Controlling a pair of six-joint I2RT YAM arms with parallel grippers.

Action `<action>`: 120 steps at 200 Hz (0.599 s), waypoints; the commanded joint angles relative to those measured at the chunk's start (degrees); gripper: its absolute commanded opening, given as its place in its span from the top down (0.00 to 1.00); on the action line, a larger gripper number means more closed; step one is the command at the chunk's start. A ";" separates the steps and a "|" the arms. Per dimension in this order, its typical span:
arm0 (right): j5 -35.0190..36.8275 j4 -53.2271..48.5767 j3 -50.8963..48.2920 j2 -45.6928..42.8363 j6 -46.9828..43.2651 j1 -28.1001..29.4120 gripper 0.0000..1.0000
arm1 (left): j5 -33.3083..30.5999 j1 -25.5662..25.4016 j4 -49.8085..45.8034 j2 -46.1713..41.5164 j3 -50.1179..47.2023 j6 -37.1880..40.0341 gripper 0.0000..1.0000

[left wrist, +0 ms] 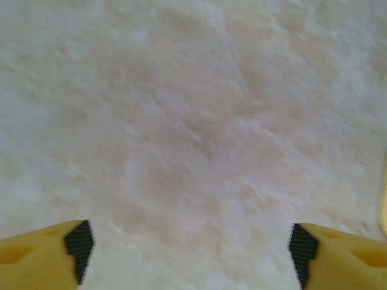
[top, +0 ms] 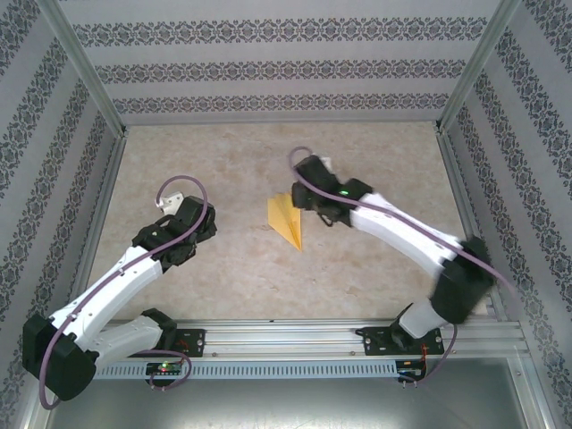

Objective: Fold a paper plane with a square sheet of paper (pick it up from the middle)
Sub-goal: Reset both arms

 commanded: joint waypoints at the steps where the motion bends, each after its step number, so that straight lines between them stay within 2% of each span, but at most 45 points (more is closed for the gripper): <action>1: 15.22 3.18 -10.59 -9.14 -5.92 -4.59 0.35 | -13.14 3.58 0.10 -1.20 -0.36 5.63 0.02; 20: 21.92 16.11 -24.14 -17.08 -14.82 -9.80 0.28 | -18.40 8.22 4.71 -0.47 -3.27 9.05 0.00; 33: 23.60 25.73 -32.75 -20.44 -19.85 -14.16 0.21 | -20.35 10.70 11.83 -0.27 -6.31 15.17 0.00; 53: 15.68 40.94 -42.99 -20.78 -22.88 -21.94 0.18 | -22.63 13.21 30.16 0.60 -13.97 24.16 0.00; 67: 7.00 36.71 -39.98 -19.14 -21.01 -27.18 0.18 | -20.08 15.00 43.52 3.15 -18.95 29.09 0.00; 99: 5.19 54.03 -42.86 -10.76 -31.83 -28.55 0.18 | -14.40 17.12 62.72 11.54 -22.34 35.47 0.00; 120: -2.05 68.04 -47.25 -5.39 -35.86 -29.48 0.18 | -9.14 18.75 73.45 17.39 -24.40 38.21 0.00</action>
